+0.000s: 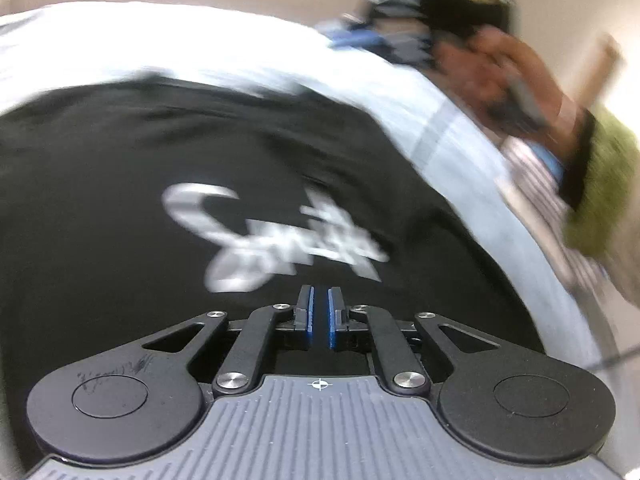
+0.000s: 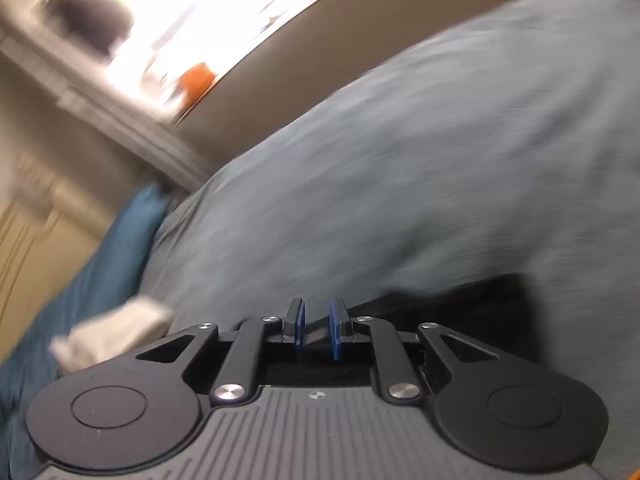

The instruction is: Fold clothes

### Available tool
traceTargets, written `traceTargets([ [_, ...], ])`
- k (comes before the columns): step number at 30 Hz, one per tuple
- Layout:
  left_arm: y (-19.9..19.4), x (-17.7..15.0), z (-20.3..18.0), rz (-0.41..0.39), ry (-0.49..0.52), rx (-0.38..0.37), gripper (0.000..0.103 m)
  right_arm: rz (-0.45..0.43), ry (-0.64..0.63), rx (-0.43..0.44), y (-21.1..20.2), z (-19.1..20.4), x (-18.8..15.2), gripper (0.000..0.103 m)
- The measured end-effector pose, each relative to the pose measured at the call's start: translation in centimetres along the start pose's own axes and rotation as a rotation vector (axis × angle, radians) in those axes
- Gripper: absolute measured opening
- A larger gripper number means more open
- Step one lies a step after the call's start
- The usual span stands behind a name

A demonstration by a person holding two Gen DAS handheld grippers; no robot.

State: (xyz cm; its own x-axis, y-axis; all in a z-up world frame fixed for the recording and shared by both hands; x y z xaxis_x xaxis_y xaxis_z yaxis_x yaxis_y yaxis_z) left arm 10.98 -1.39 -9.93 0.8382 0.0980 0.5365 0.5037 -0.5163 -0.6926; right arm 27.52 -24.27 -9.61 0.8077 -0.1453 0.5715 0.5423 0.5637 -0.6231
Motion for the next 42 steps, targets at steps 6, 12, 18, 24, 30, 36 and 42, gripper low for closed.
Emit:
traceTargets([
  [6,-4.9,3.1,9.0,-0.286,-0.154,0.401,0.014,0.188,-0.184,0.139,7.4,12.4,0.4,0.018],
  [12,-6.8,4.4,14.9,-0.460,-0.264,0.662,0.024,0.407,-0.325,0.156,17.7,23.4,-3.5,0.027],
  [18,-5.6,4.0,17.3,-0.425,-0.313,0.660,0.029,0.518,-0.347,0.028,23.6,24.6,-6.4,0.028],
  [24,-5.5,3.6,17.7,-0.435,-0.313,0.643,0.029,0.514,-0.397,-0.014,25.0,25.6,-6.8,0.027],
  [30,-6.0,3.6,16.9,-0.457,-0.310,0.629,0.003,0.426,-0.485,-0.021,23.7,26.7,-6.2,0.002],
  [36,-8.1,5.0,11.8,-0.479,-0.244,0.445,0.002,0.332,-0.507,0.038,18.7,26.1,-2.6,0.001],
  [42,-6.2,6.0,4.8,-0.401,-0.142,0.196,0.001,0.274,-0.539,-0.017,11.7,21.7,0.8,0.001],
])
Point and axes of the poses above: each gripper's, at about its wrist camera, not at the fingertips, and y roughly the way its jaws point, z to its left, x to its top, the point moved 4 cm from there along y, roughly the way its jaws point, and after that the axes turned 11 degrees about -y, right-handed, at the moved point
